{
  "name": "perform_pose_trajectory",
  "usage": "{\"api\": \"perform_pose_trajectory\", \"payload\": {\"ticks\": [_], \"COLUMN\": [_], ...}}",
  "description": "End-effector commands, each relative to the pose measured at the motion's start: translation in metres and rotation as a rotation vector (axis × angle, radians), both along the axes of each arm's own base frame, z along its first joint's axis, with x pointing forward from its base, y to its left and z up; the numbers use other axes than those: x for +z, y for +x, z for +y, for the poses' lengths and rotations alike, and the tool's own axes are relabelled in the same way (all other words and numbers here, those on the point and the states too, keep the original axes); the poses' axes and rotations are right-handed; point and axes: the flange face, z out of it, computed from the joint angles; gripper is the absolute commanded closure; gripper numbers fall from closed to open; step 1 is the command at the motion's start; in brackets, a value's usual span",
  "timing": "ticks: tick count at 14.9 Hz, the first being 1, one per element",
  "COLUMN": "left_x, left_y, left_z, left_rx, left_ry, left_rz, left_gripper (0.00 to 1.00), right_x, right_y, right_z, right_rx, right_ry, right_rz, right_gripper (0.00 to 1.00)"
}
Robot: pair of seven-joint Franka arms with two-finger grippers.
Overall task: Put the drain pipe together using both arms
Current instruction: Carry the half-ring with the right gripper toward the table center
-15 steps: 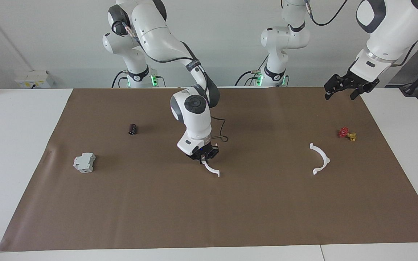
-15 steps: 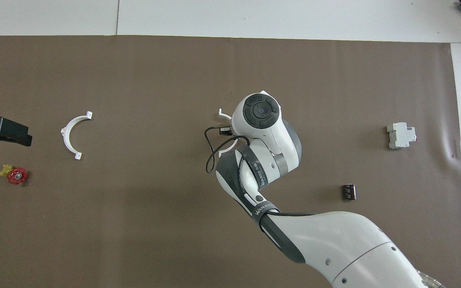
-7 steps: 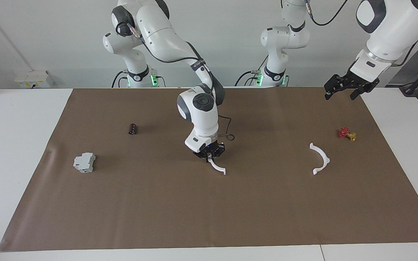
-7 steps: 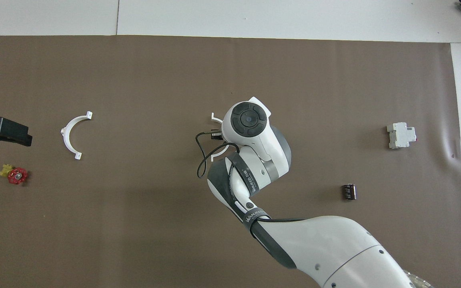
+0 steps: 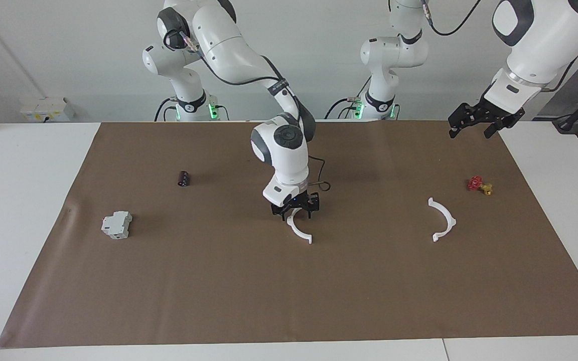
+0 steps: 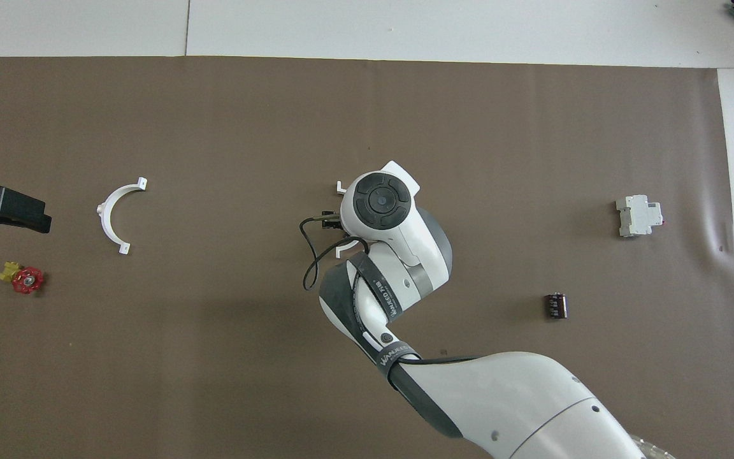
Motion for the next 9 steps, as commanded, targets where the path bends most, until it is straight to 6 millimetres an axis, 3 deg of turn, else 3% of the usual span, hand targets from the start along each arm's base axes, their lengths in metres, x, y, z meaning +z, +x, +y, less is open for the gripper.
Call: {"api": "perform_pose_trajectory", "payload": {"ticks": [1, 6, 9], "left_x": [-0.002, -0.001, -0.003], "left_y": [-0.003, -0.003, -0.002], "left_z": [0.003, 0.003, 0.003], "left_rx": [0.006, 0.006, 0.003], "left_ry": [0.015, 0.015, 0.015], "left_rz": [-0.005, -0.008, -0.007], "left_gripper": [0.00, 0.00, 0.00], "right_x": [0.040, 0.114, 0.142], "right_y": [0.008, 0.046, 0.061], "right_z": [-0.019, -0.115, -0.181], "right_rx": [-0.053, -0.195, -0.265], "right_ry": [0.008, 0.034, 0.024], "right_rz": [-0.045, -0.084, -0.078], "right_gripper": [0.00, 0.00, 0.00]}}
